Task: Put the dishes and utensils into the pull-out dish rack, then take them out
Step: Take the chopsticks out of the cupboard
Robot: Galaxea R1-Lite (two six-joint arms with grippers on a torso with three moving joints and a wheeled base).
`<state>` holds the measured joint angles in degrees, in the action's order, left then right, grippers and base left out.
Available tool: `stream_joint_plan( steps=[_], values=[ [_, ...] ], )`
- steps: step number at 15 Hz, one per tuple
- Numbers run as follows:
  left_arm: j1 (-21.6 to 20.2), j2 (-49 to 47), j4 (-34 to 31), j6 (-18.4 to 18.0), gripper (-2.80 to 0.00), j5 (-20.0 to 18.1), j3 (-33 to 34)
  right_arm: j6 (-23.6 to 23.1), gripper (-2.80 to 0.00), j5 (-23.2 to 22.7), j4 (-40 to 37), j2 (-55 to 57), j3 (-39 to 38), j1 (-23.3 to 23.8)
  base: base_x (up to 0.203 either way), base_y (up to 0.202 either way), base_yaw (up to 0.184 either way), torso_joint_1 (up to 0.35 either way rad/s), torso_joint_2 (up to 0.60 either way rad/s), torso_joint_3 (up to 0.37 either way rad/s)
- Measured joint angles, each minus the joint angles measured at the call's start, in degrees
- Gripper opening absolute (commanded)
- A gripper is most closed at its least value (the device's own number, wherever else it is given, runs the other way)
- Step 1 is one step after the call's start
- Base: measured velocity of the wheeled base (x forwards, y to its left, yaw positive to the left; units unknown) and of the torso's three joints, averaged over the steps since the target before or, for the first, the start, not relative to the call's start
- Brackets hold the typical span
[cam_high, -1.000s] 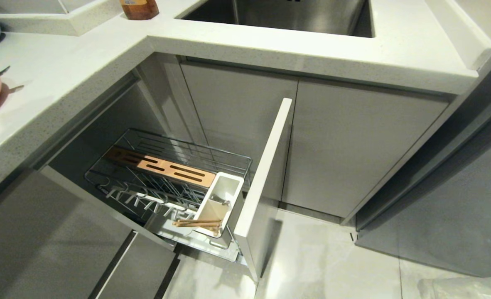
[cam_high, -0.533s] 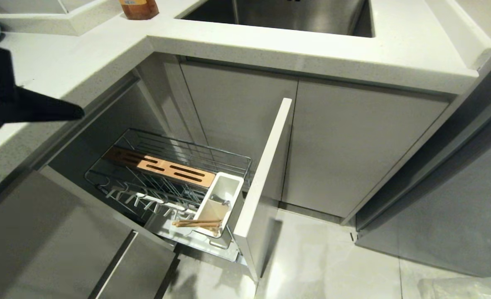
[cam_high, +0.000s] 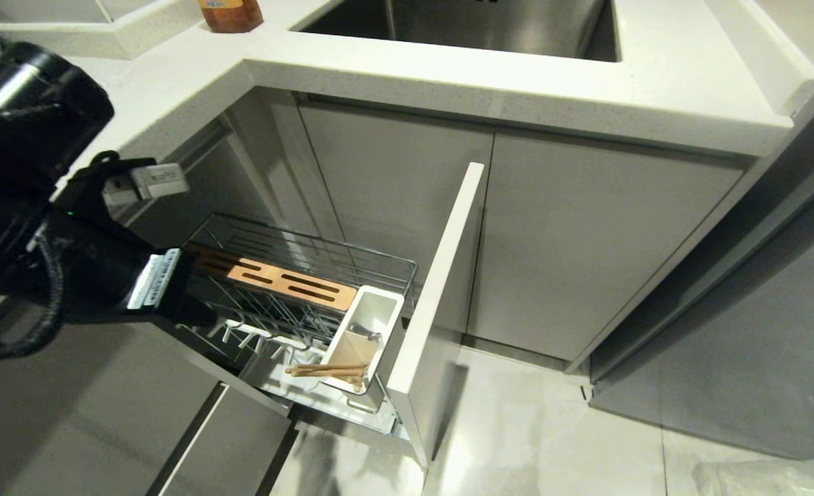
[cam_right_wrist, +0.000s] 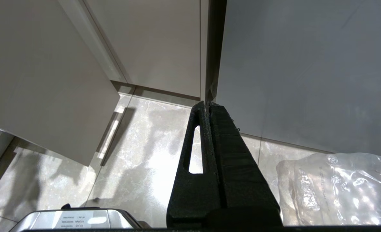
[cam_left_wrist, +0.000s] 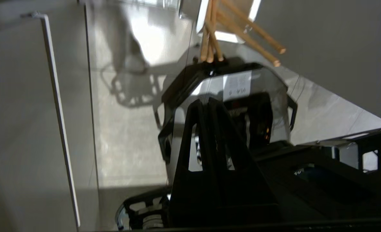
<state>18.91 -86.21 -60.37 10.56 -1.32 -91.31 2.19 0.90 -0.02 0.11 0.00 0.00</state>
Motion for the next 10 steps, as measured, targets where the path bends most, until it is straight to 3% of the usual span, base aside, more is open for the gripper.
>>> stream_joint_plan(
  steps=[10],
  values=[
    [4.8, -9.7, -0.5, 2.9, -2.8, -1.0, 0.2, 0.0, -2.8, 0.0, 0.0, 0.0, 0.0, 0.0, 0.0, 0.0, 0.0, 0.0, 0.0, 0.0]
  ],
)
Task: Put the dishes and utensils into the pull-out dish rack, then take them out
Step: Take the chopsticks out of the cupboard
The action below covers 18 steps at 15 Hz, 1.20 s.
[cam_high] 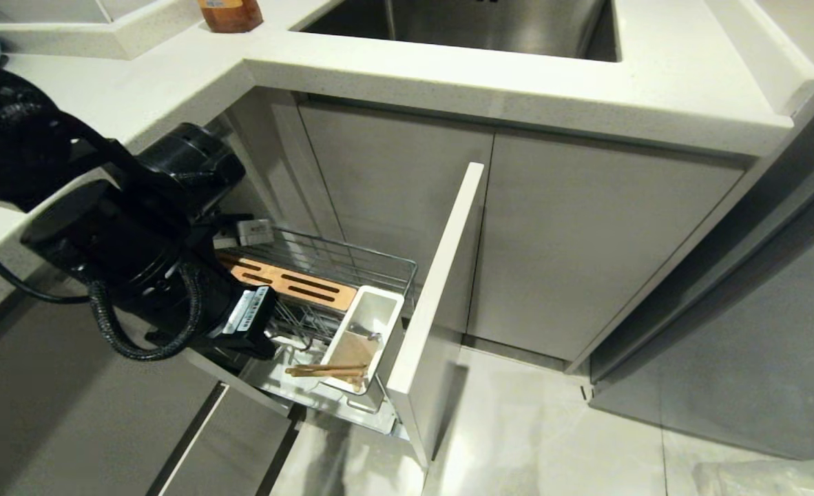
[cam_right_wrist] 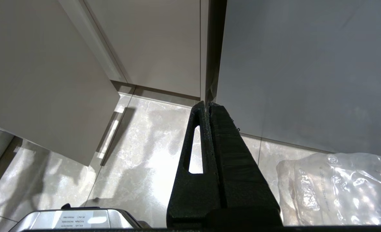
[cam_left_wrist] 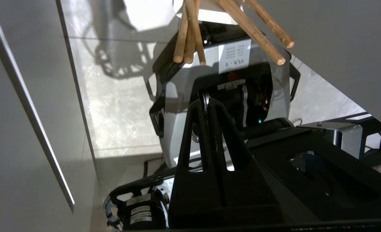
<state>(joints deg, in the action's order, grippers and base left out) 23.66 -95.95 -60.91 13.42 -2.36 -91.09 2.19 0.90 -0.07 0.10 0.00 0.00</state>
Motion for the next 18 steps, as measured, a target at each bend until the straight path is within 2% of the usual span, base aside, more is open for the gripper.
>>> stream_joint_plan(
  steps=[1, 2, 11, 14, 18],
  values=[
    [0.3, -0.9, 0.0, 0.1, -2.8, 0.0, 0.1, 0.0, -2.8, 0.0, 0.0, 0.0, 0.0, 0.0, 0.0, 0.0, 0.0, 0.0, 0.0, 0.0],
    [0.4, -1.8, 0.0, 0.2, 0.0, 0.0, 0.1, 0.0, -2.8, 0.0, 0.0, 0.0, 0.0, 0.0, 0.0, 0.0, 0.0, 0.0, 0.0, 0.0],
    [0.5, -10.5, 0.2, 1.1, 0.0, 0.2, -2.9, 0.0, -2.8, 0.0, 0.0, 0.0, 0.0, 0.0, 0.0, 0.0, 0.0, 0.0, 0.0, 0.0],
    [-1.0, -14.6, -0.2, 0.8, 0.0, 0.2, -4.8, 0.0, -2.8, 0.0, 0.0, 0.0, 0.0, 0.0, 0.0, 0.0, 0.0, 0.0, 0.0, 0.0],
    [-2.1, -18.9, -4.7, -0.1, 0.0, 0.1, -8.0, 0.0, -2.8, 0.0, 0.0, 0.0, 0.0, 0.0, 0.0, 0.0, 0.0, 0.0, 0.0, 0.0]
  ],
)
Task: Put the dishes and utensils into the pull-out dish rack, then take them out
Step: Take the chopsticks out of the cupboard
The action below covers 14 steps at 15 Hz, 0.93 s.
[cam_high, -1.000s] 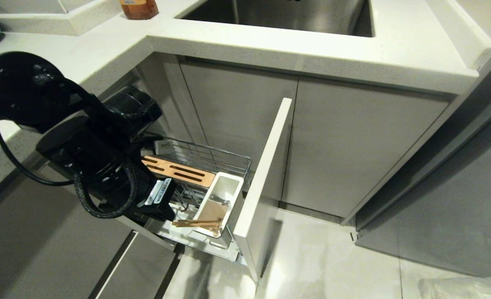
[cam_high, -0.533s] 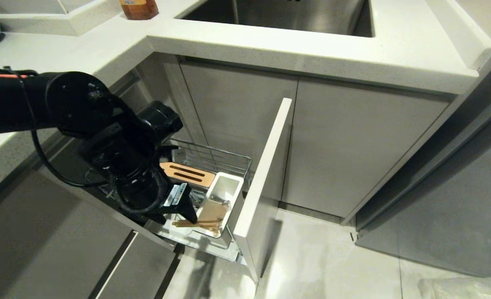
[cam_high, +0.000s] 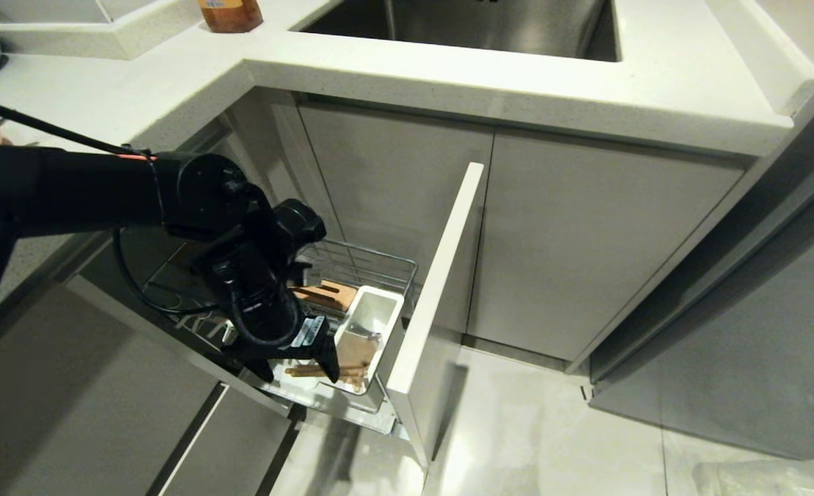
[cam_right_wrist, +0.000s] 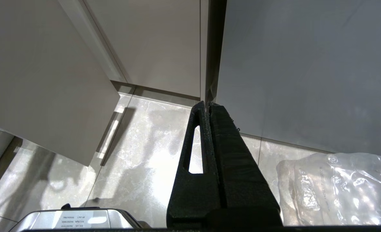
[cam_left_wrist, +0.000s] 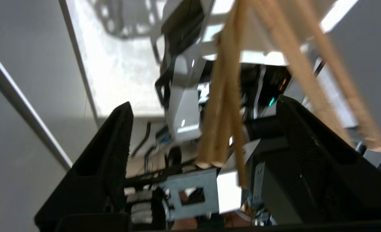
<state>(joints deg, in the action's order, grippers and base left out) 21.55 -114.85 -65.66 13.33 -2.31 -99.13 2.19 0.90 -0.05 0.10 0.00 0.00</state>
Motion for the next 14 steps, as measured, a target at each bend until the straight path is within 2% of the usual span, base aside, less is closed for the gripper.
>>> stream_joint_plan(
  steps=[4, 6, 8, 10, 14],
  values=[
    [-0.8, -2.8, -2.0, -3.1, 0.0, -0.8, -1.4, 0.0, -2.8, 0.0, 0.0, 0.0, 0.0, 0.0, 0.0, 0.0, 0.0, 0.0, 0.0, 0.0],
    [-0.9, -4.2, -5.0, -5.3, 0.0, -0.9, -3.0, 0.0, -2.8, 0.0, 0.0, 0.0, 0.0, 0.0, 0.0, 0.0, 0.0, 0.0, 0.0, 0.0],
    [-0.9, -5.9, -7.4, -6.0, 0.0, -0.9, -4.8, 0.0, -2.8, 0.0, 0.0, 0.0, 0.0, 0.0, 0.0, 0.0, 0.0, 0.0, 0.0, 0.0],
    [-1.1, -7.3, -7.1, -7.2, 0.0, -1.0, -6.1, 0.0, -2.8, 0.0, 0.0, 0.0, 0.0, 0.0, 0.0, 0.0, 0.0, 0.0, 0.0, 0.0],
    [-1.1, -9.7, -7.2, -7.3, 0.0, -0.8, -10.4, 0.0, -2.8, 0.0, 0.0, 0.0, 0.0, 0.0, 0.0, 0.0, 0.0, 0.0, 0.0, 0.0]
  ],
)
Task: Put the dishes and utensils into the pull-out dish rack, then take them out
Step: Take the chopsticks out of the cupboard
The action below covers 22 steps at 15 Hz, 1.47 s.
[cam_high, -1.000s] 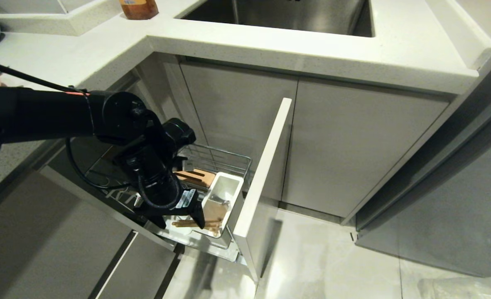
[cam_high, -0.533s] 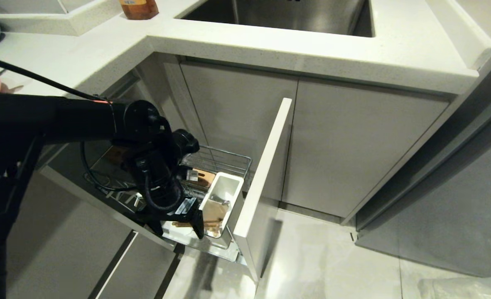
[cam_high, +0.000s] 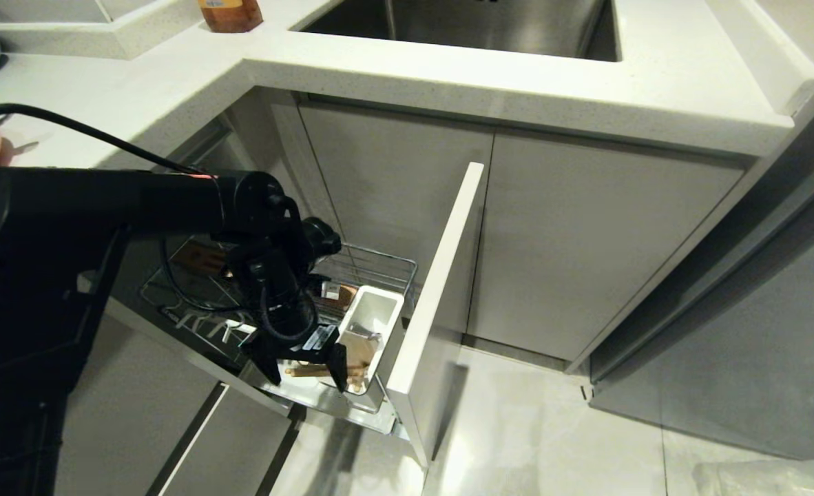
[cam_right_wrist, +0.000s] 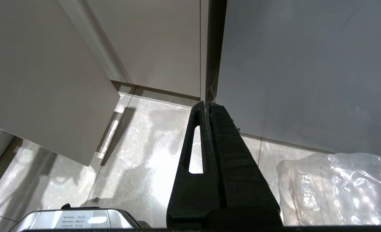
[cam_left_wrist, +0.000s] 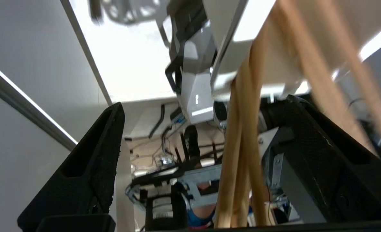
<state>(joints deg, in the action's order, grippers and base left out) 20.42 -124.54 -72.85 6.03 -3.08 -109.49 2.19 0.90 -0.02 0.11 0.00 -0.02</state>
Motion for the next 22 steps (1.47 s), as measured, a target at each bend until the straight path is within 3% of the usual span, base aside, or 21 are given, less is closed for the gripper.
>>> stream_joint_plan(
  steps=[14, 15, 22],
  values=[
    [0.1, -2.8, 0.0, -0.5, 0.0, 0.8, -2.0, 0.0, -2.8, 0.0, 0.0, 0.0, 0.0, 0.0, 0.0, 0.0, 0.0, 0.0, 0.0, 0.0],
    [0.1, -2.8, -0.1, -0.5, -2.8, 0.8, -2.0, 0.0, -2.8, 0.0, 0.0, 0.0, 0.0, 0.0, 0.0, 0.0, 0.0, 0.0, 0.0, 0.0],
    [0.2, -2.8, -0.3, -0.3, -2.8, 1.2, -1.9, 0.0, -2.8, 0.0, 0.0, 0.0, 0.0, 0.0, 0.0, 0.0, 0.0, 0.0, 0.0, 0.0]
  ],
)
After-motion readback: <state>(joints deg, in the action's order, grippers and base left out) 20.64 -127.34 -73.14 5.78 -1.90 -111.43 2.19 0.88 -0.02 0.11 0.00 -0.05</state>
